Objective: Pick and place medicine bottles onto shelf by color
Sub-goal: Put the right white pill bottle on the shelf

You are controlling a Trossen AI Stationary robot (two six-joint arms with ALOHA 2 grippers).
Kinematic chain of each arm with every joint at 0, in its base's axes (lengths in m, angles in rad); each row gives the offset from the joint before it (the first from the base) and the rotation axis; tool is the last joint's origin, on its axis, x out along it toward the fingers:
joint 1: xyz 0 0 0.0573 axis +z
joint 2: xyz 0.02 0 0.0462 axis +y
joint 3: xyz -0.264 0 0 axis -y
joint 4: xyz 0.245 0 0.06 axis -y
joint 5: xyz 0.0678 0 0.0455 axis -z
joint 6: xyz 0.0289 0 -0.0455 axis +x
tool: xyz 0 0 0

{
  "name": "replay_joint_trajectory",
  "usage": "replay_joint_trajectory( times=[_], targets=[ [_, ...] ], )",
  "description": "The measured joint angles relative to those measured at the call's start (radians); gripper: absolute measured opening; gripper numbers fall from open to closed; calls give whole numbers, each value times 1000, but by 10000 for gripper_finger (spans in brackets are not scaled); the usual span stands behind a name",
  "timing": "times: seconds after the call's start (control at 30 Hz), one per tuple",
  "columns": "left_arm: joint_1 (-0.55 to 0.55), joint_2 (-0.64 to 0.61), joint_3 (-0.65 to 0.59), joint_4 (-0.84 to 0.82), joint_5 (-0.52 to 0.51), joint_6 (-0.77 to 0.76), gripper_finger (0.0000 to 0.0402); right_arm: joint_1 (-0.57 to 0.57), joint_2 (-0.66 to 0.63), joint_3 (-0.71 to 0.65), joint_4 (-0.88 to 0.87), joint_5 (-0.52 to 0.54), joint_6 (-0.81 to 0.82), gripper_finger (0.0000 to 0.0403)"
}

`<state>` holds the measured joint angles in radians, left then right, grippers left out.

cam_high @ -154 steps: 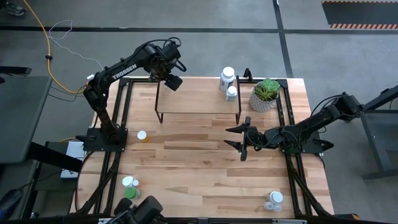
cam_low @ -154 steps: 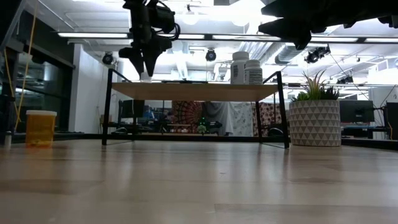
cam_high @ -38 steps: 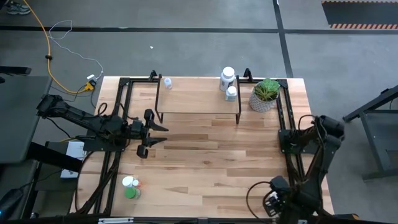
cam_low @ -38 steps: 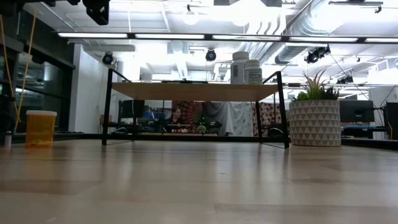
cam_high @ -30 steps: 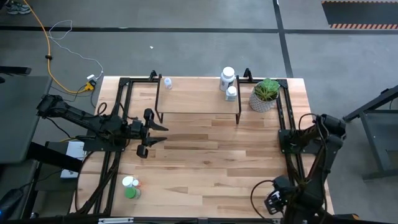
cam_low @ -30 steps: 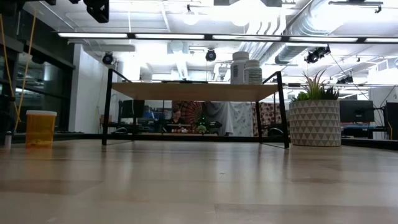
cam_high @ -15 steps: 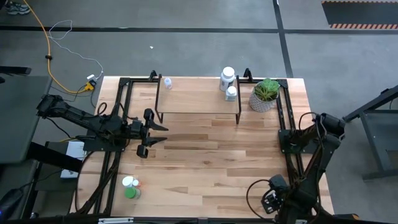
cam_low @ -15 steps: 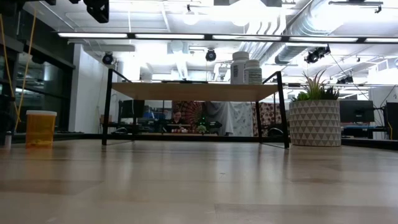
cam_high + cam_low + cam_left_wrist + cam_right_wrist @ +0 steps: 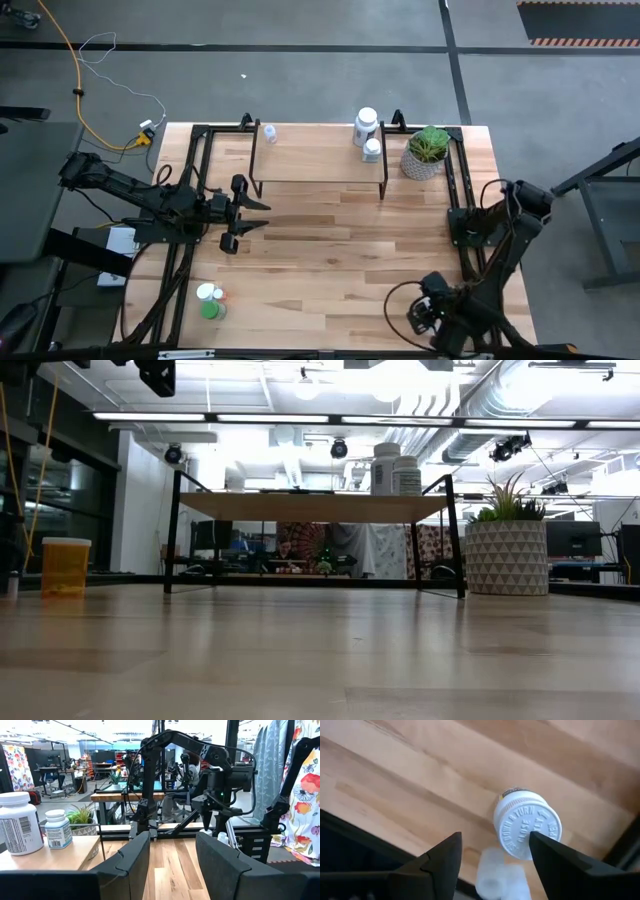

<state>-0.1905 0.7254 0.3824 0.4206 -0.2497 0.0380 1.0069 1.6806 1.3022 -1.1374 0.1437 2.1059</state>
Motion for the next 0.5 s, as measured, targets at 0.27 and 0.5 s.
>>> replay_joint_trajectory(
  times=[0.27,0.5],
  targets=[
    [0,0,0,0,0,0,149,-132,0,0,-35,21,-212,224],
    [0,0,1,0,0,0,149,-208,-22,0,-28,-17,-389,224]
  ],
)
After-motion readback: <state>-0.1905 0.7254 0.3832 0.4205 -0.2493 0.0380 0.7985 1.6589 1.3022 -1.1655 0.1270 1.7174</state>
